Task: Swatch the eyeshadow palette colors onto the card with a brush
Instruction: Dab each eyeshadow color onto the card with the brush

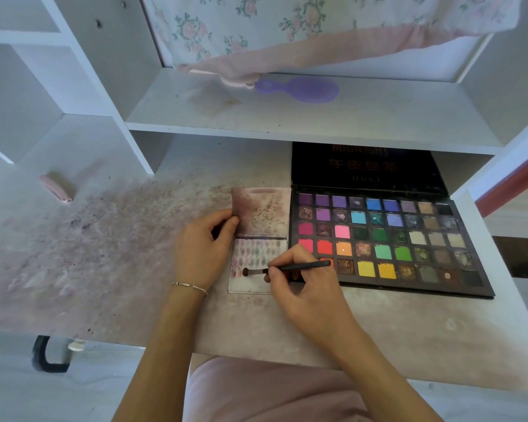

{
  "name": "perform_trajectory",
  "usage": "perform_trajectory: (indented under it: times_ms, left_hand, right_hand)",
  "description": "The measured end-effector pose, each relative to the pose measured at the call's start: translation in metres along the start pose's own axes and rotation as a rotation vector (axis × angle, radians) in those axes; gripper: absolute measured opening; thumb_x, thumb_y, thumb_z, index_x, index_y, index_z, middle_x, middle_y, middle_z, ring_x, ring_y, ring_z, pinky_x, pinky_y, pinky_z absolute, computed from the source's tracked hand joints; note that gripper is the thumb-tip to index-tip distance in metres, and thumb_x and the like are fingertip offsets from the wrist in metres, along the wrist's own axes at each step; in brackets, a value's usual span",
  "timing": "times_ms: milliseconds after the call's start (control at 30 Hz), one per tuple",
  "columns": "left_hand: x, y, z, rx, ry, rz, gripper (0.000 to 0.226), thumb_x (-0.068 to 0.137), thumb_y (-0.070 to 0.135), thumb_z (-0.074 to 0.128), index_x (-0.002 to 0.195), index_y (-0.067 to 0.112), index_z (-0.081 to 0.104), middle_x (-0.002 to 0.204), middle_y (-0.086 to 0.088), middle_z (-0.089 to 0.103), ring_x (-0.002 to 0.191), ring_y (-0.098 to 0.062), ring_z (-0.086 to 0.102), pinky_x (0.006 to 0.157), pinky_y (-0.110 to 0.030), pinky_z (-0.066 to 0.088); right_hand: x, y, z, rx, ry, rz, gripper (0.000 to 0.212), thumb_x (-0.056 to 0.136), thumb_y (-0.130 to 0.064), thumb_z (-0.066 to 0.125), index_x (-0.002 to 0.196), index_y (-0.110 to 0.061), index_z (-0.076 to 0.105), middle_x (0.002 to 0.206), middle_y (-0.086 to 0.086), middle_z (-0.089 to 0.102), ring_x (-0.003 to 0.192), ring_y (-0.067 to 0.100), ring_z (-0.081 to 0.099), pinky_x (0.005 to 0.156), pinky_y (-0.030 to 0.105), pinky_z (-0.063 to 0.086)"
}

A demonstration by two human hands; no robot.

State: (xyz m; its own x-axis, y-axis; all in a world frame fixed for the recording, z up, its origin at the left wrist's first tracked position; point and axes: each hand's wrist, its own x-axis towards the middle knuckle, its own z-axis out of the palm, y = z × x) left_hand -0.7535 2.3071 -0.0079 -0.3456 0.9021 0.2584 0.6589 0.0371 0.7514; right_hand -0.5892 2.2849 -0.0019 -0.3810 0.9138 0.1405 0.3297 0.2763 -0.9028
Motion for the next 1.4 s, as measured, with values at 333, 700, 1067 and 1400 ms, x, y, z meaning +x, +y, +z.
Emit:
perform_trajectory:
  times_ms: [333, 700, 1067, 1400]
  left_hand:
    - [-0.0003, 0.0000, 0.0000, -0.005, 0.004, -0.017, 0.018, 0.086, 0.015, 0.057, 0.098, 0.017, 0.070, 0.080, 0.018, 0.060, 0.071, -0.005, 0.056, 0.065, -0.015, 0.042]
    - [-0.0005, 0.0013, -0.0008, 0.001, 0.001, -0.010, 0.018, 0.086, 0.013, 0.057, 0.099, 0.015, 0.070, 0.082, 0.016, 0.061, 0.074, -0.008, 0.058, 0.066, -0.015, 0.042]
    - [-0.0003, 0.0011, -0.0007, 0.014, -0.006, -0.011, 0.019, 0.087, 0.015, 0.057, 0.100, 0.016, 0.070, 0.083, 0.015, 0.061, 0.077, -0.011, 0.059, 0.070, -0.027, 0.045]
    - [0.0002, -0.0016, 0.0000, 0.019, -0.009, -0.035, 0.019, 0.087, 0.017, 0.056, 0.101, 0.019, 0.069, 0.084, 0.018, 0.060, 0.075, -0.004, 0.055, 0.064, -0.011, 0.038]
  right_hand:
    - [-0.0006, -0.0005, -0.0002, -0.011, -0.012, 0.017, 0.006, 0.083, -0.017, 0.055, 0.079, -0.022, 0.054, 0.073, -0.007, 0.058, 0.072, 0.010, 0.055, 0.064, 0.033, 0.048]
    - [-0.0006, 0.0012, 0.0006, -0.034, -0.008, 0.008, 0.006, 0.083, -0.019, 0.055, 0.080, -0.022, 0.053, 0.073, -0.006, 0.058, 0.072, 0.010, 0.055, 0.065, 0.036, 0.049]
    - [0.0010, 0.0017, 0.0004, -0.052, -0.005, -0.002, 0.010, 0.085, -0.014, 0.057, 0.080, -0.022, 0.053, 0.074, -0.008, 0.057, 0.073, 0.009, 0.053, 0.065, 0.032, 0.049]
    - [0.0022, 0.0008, -0.0015, 0.115, 0.146, -0.055, 0.018, 0.081, -0.016, 0.052, 0.080, -0.034, 0.052, 0.078, -0.012, 0.059, 0.072, 0.007, 0.058, 0.060, 0.018, 0.048]
